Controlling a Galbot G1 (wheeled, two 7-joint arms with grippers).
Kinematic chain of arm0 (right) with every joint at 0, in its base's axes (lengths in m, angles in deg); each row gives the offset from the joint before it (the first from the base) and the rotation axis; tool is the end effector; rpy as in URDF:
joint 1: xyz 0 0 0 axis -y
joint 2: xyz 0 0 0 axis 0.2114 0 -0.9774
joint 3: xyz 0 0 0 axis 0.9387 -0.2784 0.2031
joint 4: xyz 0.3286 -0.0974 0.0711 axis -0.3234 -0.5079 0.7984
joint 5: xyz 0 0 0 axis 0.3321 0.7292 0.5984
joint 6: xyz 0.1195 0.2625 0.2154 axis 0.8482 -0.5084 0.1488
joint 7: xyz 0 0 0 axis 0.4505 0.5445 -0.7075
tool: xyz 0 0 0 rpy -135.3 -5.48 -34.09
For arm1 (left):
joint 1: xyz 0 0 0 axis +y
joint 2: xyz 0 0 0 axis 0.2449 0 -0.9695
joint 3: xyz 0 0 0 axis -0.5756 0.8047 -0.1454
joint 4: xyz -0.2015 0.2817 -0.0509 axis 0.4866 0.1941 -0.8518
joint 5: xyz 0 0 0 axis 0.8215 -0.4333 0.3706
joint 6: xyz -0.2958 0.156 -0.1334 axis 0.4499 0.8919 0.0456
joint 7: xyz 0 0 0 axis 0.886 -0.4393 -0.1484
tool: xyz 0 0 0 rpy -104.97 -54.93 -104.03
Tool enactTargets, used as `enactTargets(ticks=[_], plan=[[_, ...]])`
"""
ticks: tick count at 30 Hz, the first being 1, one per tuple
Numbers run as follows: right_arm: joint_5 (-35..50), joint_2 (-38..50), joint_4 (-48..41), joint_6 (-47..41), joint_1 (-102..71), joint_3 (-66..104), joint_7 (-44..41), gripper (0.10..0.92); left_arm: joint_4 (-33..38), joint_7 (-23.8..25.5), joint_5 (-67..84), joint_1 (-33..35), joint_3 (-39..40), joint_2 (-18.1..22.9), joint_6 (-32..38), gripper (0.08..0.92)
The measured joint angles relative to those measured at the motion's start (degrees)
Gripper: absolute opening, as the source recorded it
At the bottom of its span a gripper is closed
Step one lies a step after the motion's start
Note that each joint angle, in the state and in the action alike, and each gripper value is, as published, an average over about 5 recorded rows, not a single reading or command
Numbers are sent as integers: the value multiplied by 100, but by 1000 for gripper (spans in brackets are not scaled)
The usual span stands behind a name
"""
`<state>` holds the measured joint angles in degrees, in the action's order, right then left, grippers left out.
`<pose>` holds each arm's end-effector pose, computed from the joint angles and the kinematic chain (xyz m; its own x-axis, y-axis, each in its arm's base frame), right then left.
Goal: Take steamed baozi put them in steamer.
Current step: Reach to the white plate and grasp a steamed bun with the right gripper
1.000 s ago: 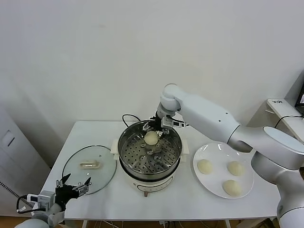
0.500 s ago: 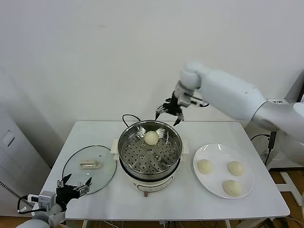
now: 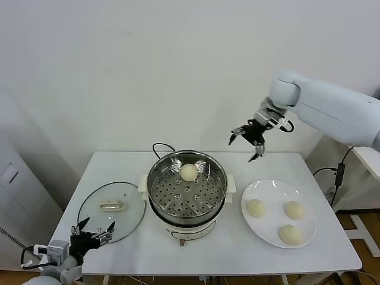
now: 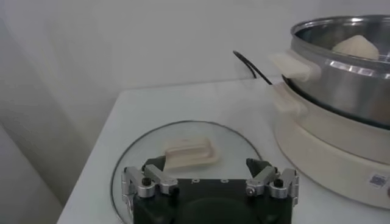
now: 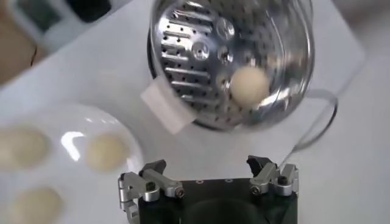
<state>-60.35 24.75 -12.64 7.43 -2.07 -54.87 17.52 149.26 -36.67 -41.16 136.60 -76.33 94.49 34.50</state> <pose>0.5920 -0.1071 -0.0224 -0.0862 -0.2937 0.9520 -0.8425 -0.4886 -0.2270 0.1929 0.1138 -0.2731 -0.8762 0.0738 0.4763 0.1217 0.9900 0.0706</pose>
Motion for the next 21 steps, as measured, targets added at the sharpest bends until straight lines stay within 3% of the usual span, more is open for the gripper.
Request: enactTargets(ticks=[10, 21], plan=[[270, 364, 99, -974, -492, -143, 269, 823, 42, 0, 1, 37, -46, 9, 4, 823], [199, 372, -58, -1401, -1206, 110, 552, 823, 39, 0, 17, 14, -56, -24, 6, 823]])
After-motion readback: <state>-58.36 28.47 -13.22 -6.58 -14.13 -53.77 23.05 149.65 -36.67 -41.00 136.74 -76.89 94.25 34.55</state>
